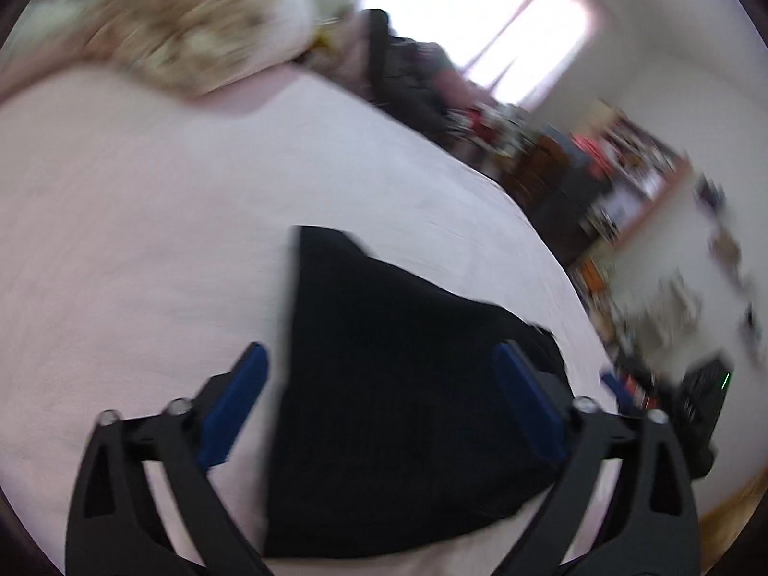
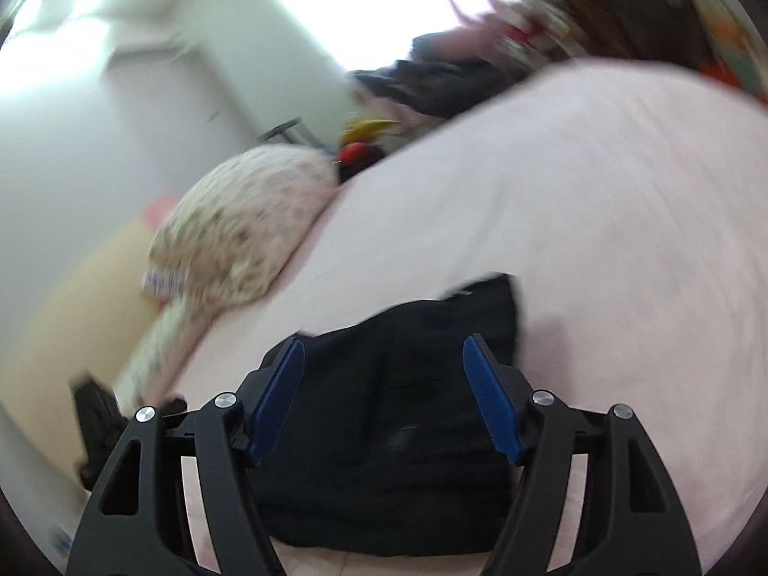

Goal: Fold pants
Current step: 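Open both grippers and withdraw from the folded trousers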

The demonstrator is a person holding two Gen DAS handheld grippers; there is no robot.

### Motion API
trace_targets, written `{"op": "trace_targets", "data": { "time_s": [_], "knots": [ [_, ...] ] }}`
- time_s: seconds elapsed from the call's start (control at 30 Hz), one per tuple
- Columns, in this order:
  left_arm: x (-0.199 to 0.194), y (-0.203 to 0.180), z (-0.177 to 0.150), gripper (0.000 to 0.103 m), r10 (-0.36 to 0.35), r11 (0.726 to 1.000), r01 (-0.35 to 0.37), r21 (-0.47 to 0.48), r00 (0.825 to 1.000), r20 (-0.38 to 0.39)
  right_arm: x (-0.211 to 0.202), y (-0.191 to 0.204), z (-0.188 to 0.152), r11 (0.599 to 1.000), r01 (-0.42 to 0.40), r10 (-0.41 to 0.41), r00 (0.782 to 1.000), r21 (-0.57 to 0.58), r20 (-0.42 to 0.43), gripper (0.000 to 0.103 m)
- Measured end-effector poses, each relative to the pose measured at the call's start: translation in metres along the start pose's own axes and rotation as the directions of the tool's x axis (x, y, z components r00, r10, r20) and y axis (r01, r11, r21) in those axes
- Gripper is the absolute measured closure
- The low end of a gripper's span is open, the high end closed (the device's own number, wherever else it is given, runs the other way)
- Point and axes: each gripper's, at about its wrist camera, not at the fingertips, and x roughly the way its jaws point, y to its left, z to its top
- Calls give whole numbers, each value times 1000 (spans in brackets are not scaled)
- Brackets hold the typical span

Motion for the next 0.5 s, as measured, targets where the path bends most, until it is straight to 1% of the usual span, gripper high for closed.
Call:
{"op": "trace_targets", "data": {
  "time_s": [0.03,0.1,0.13,0.17,0.2,0.23,0.27,0.3,0.37,0.4,0.43,0.47,0.5],
  "knots": [
    [3,-12,-4,3,0,1000,0,26,1000,-2,-1,8,-2,998,9,-8,1000,-60,1,32],
    [14,-32,-12,2,22,997,-21,76,1000,-22,0,27,-12,982,52,-52,999,-179,3,32],
    [20,-36,-16,2,46,994,-42,100,998,-33,7,37,-17,967,80,-82,997,-242,2,32],
    [31,-42,-20,2,74,989,-67,128,996,-48,10,39,-23,949,104,-111,994,-297,-7,32],
    [40,-39,-24,2,97,985,-87,147,993,-64,11,39,-27,941,116,-128,992,-316,-15,32],
    [43,-33,-31,2,108,984,-95,151,991,-76,18,38,-31,930,138,-159,987,-340,-34,32],
    [50,-28,-36,2,127,983,-111,150,987,-104,24,38,-33,926,145,-173,984,-348,-51,32],
    [56,-25,-39,2,140,981,-122,149,983,-116,26,30,-37,922,155,-195,978,-354,-79,32],
    [65,-22,-45,2,170,971,-149,187,980,-106,44,22,-48,908,184,-264,949,-377,-173,32],
    [66,-24,-48,2,186,965,-161,208,977,-104,48,19,-57,894,196,-296,934,-404,-201,32],
    [68,-26,-49,2,202,958,-175,226,974,-104,56,19,-65,868,214,-334,919,-447,-208,31],
    [71,-28,-51,2,233,947,-200,250,966,-111,57,21,-71,856,227,-350,916,-465,-196,31],
    [73,-29,-51,2,249,941,-213,262,962,-115,57,21,-71,852,234,-356,915,-468,-191,31]
  ]
}}
